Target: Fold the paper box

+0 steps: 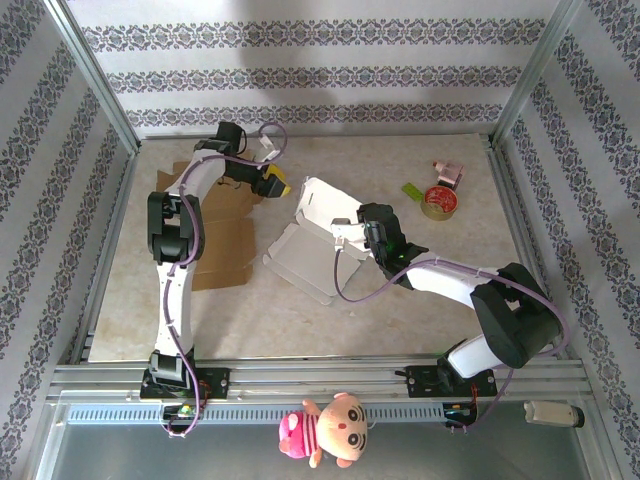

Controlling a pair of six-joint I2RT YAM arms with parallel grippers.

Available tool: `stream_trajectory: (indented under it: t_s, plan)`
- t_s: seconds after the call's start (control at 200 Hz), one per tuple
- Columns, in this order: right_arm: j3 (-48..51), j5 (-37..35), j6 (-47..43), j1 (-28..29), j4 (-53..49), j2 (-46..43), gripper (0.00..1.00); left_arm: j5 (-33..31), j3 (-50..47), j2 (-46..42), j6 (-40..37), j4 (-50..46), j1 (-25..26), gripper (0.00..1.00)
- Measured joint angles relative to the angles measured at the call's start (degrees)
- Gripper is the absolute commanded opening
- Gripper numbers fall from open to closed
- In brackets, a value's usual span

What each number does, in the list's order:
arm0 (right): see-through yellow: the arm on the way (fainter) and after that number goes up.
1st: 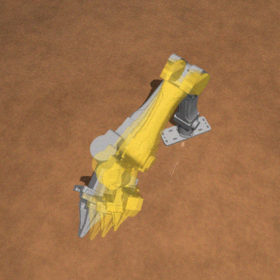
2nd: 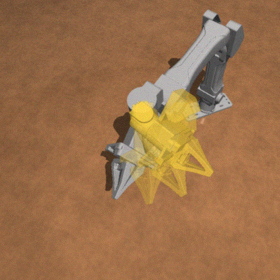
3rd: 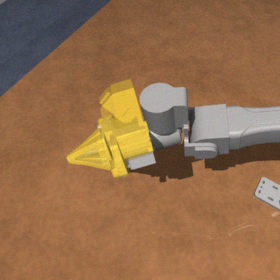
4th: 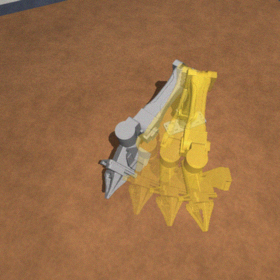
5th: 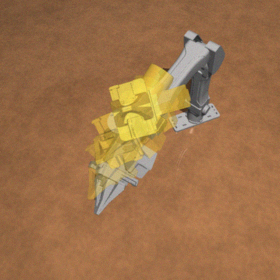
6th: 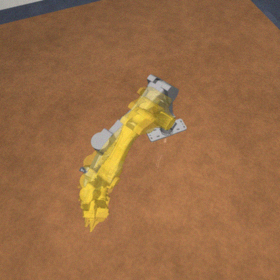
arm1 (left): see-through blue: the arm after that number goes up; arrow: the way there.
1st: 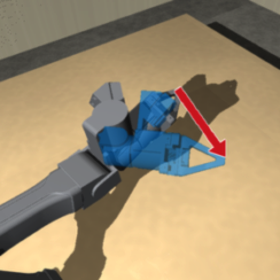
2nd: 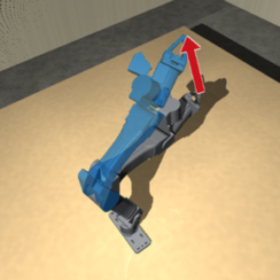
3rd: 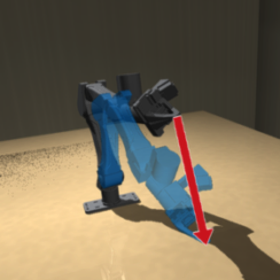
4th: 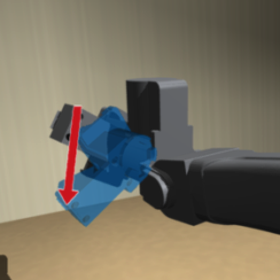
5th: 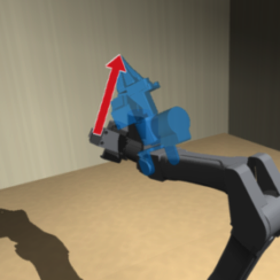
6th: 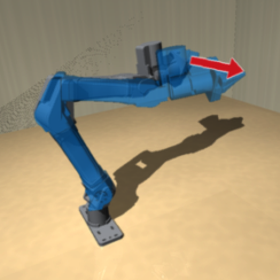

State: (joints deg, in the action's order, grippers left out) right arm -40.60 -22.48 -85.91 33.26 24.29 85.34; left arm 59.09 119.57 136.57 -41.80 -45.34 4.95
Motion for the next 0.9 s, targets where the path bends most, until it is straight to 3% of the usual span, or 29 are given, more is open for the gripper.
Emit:
stream_trajectory:
  t_s: [0.46, 0.904]
  plan:
    - [0.00, 0.09, 0.00, 0.00, 0.00, 0.00, 0.08, -2.14, 5.95, 5.35, 4.35, 2.10, 2.03, 0.58]
    - [0.00, 0.07, 0.00, 0.00, 0.00, 0.00, 0.09, -2.58, 14.47, 8.59, 0.35, -6.91, 4.48, 0.54]
